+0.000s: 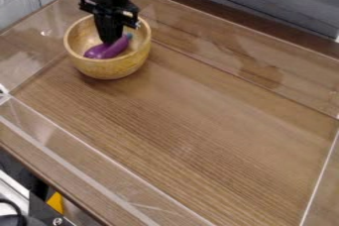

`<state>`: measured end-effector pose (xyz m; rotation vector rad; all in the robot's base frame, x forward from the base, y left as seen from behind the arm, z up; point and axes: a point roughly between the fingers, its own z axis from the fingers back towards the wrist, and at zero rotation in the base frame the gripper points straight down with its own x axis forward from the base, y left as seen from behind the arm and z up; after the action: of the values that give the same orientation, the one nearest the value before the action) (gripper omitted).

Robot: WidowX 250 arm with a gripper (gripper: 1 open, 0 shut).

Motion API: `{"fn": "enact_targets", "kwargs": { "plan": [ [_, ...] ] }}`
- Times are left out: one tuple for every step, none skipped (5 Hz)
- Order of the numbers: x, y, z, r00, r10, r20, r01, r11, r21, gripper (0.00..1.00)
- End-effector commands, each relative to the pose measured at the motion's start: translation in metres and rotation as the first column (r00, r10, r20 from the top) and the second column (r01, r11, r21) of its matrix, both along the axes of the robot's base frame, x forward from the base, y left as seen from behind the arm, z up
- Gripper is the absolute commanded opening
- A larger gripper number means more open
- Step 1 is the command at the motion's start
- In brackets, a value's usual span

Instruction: Remove the purple eggplant from inside the brown bowl and put it on the table

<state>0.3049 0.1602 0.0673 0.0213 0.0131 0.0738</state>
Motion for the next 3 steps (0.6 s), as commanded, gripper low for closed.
{"fn": "enact_targets", "kwargs": {
  "plan": [
    [0.0036,0.0024,0.0279,0.997,0.009,0.071,-0.011,1.0,0.027,1.0],
    [0.0037,0.0024,0.0259,0.997,0.014,0.069,-0.016,1.0,0.026,1.0],
    [0.0039,0.0026,0.0215,0.998,0.019,0.065,-0.021,0.999,0.03,1.0]
  ]
}}
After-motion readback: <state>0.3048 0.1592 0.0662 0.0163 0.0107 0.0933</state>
